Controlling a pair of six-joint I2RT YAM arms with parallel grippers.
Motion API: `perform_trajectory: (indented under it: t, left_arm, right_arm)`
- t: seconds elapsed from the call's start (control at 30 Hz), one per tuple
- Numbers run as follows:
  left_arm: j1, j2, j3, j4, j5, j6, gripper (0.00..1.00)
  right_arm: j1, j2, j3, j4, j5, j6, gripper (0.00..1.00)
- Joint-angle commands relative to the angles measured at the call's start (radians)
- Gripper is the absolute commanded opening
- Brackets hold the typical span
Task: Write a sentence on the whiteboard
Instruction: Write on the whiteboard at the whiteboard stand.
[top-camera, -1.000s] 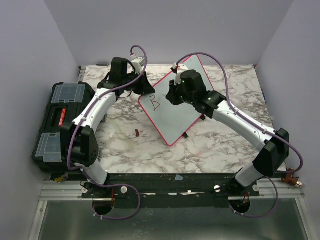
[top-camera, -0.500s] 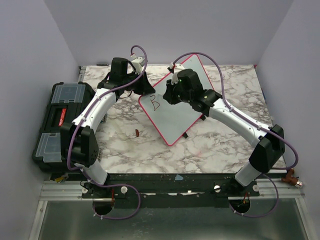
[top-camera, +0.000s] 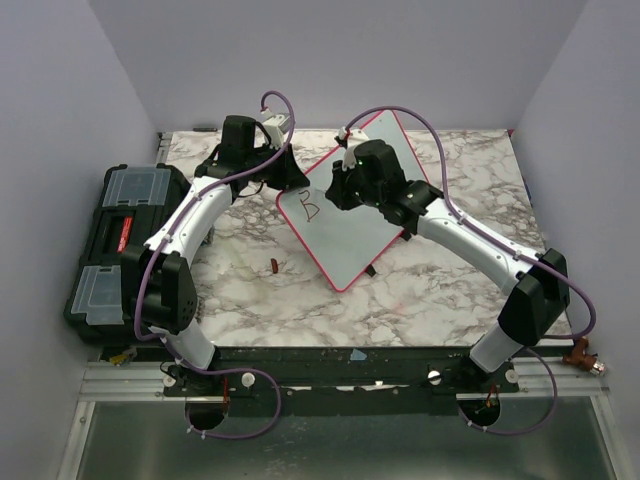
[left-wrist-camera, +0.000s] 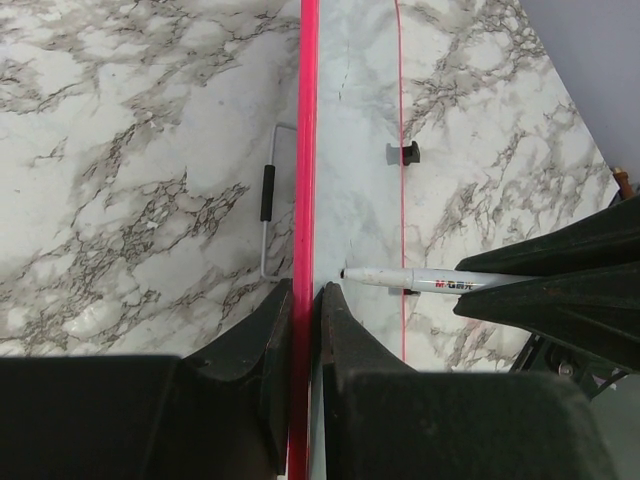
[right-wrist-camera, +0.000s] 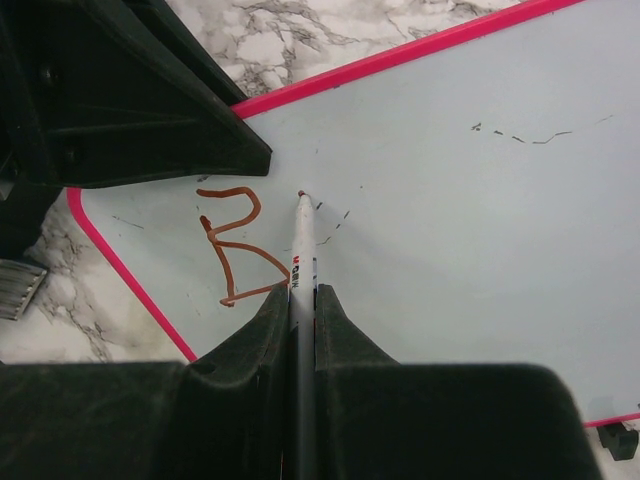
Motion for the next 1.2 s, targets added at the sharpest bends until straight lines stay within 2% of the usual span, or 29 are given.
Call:
perform_trajectory:
  t: [0.0, 0.5, 0.8, 1.17]
  left_arm:
    - [-0.017, -0.022, -0.005, -0.028, -0.017, 0.080, 0.00]
    - [-0.017, -0.021, 0.000, -0.030, -0.016, 0.080, 0.00]
    - [-0.019, -0.025, 0.003, -0.034, -0.018, 0.080, 0.00]
    - [-0.022, -0.028, 0.002, -0.038, -0.021, 0.082, 0.00]
  right_arm:
    - [-0.001, 0.005, -0.044, -0.002, -0.008, -0.006, 0.01]
    - [0.000, -0.044, -0.121, -0.038, -0.022, 0.012, 0.01]
    - [0.000, -0.050, -0.135, -0.054, -0.089, 0.027, 0.01]
    - [0.000, -0.025, -0.079, -0.058, -0.002, 0.038, 0.01]
